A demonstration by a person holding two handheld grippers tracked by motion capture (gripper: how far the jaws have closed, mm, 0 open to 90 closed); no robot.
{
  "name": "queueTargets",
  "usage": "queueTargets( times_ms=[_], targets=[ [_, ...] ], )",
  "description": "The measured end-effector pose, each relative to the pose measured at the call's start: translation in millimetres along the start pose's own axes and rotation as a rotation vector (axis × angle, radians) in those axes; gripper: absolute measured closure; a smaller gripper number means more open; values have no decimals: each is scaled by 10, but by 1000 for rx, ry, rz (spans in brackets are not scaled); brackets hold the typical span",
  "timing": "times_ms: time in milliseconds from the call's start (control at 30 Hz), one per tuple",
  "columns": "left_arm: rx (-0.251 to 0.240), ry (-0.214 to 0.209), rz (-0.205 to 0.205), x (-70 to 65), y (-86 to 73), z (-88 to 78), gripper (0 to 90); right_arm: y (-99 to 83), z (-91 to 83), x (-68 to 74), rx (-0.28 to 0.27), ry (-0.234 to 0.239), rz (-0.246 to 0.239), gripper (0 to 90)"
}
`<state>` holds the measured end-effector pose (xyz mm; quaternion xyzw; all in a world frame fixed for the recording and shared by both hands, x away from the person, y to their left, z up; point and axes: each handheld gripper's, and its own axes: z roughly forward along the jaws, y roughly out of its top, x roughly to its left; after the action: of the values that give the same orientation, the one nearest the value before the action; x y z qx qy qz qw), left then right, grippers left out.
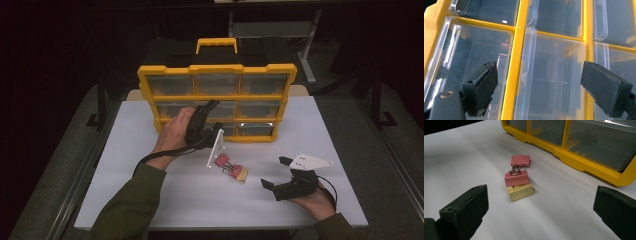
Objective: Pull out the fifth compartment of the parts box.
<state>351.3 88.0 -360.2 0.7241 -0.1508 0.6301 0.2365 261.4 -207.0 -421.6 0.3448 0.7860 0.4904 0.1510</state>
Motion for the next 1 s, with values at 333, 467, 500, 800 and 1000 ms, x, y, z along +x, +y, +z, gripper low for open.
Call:
queueTargets(
  times_ms=[333,467,500,800,1000],
  targets=[
    [24,32,10,13,-13,26,249,-2,0,-1,0,-1,1,0],
    [29,37,14,9,-11,39,279,-1,-2,-2,-2,-1,-1,0],
    [32,35,18,10,-10,39,296,-1,-1,-2,-2,-1,-1,0],
    [44,44,16,14,-13,53,368,-1,-3,-3,-1,-1,-1,0],
    [48,52,12,27,-15,53,426,-1,-1,-1,0,0,2,0]
  ],
)
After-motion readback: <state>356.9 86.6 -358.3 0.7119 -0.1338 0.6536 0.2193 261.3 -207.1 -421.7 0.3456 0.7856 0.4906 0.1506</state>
